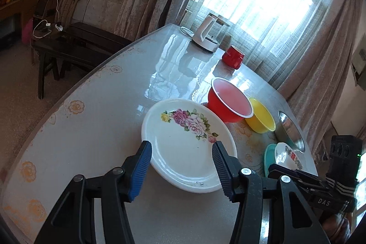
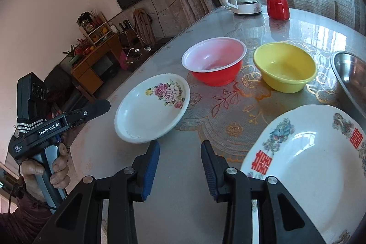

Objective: Organize plates and bowls

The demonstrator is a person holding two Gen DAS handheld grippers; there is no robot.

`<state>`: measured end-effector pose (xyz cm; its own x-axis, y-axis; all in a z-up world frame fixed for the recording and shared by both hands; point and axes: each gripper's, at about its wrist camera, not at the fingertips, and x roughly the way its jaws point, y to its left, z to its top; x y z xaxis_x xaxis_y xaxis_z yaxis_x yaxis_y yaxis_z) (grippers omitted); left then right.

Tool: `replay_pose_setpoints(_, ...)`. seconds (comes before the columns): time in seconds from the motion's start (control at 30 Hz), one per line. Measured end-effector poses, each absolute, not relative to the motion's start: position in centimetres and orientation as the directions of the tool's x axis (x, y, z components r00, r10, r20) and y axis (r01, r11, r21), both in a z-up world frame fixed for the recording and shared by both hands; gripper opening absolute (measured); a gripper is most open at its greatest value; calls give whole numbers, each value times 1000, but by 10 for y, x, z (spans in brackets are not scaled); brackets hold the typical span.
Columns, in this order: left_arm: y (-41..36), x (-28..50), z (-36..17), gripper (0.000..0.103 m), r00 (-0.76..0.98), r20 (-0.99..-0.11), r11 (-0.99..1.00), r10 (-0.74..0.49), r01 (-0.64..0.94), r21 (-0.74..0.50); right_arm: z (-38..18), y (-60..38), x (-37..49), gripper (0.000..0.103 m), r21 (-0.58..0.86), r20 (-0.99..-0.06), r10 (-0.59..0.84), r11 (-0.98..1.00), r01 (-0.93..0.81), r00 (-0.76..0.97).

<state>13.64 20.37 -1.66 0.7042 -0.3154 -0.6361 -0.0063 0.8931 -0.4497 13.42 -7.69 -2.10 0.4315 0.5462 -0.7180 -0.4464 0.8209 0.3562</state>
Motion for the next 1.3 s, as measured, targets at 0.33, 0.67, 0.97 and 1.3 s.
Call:
replay_pose_setpoints(0.33,230,169,-42,26,676,-651,851,-344,-68,-521,-39,-44,180,32,391,-747,521,847,-361,414)
replay_pose_setpoints(0.67,224,189,-49,26,631,-695,873,-344,-58,-484,-65,-29,199,21,424,-777,526,843,-330,345)
replay_pose_setpoints(0.97,204,189,-59,21,600,-749,923,-281,-44,-382,-65,-29,198,21,440,-772,548,826,-352,320)
replay_pose_setpoints(1.3,192,150,-60,19,600,-751,936,-274,-14,-353,-62,-35,188,24,418,-777,528,840,-346,342)
